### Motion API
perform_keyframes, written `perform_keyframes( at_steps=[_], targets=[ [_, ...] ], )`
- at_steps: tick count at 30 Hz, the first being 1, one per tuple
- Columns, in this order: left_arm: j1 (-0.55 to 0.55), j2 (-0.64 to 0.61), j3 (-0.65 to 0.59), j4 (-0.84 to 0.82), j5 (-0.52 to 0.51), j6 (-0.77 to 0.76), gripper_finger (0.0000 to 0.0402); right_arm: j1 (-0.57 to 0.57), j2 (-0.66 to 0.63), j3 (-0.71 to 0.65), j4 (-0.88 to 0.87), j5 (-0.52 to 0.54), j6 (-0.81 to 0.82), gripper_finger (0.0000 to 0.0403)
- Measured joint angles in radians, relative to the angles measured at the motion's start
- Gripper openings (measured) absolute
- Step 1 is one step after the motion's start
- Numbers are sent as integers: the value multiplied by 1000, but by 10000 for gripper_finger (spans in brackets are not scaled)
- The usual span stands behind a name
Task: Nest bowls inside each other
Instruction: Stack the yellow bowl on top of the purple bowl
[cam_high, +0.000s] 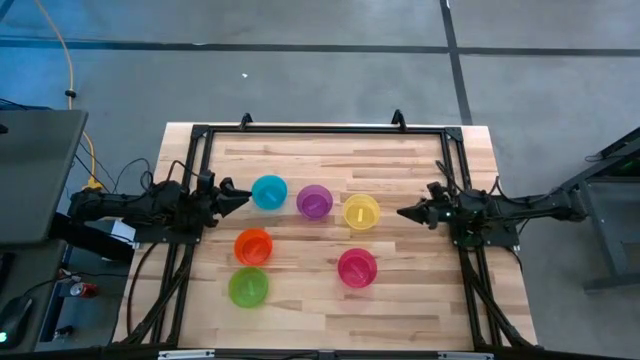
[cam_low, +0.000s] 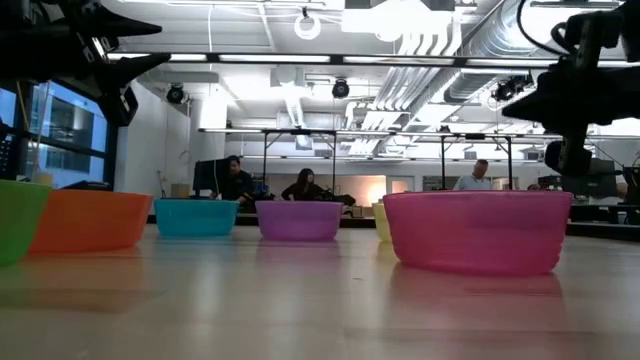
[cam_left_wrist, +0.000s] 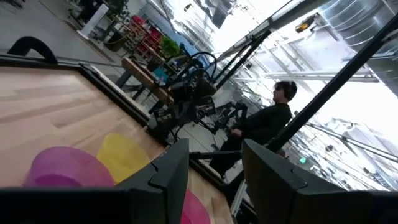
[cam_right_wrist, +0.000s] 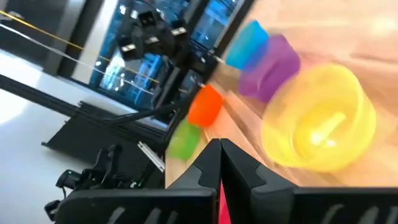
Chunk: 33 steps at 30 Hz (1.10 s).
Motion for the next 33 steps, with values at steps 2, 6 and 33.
perform_keyframes(
  at_steps=[2,6,33],
  targets=[
    [0,0,0,0,0,-8,136,-6,26,0,-1,-41,27,0],
    [0,0,0,0,39,-82,136,-13,70,24,19,-127,52,0],
    [3,31,0,22,103,133,136,-20,648,674,-520,141,-540,94]
  ],
)
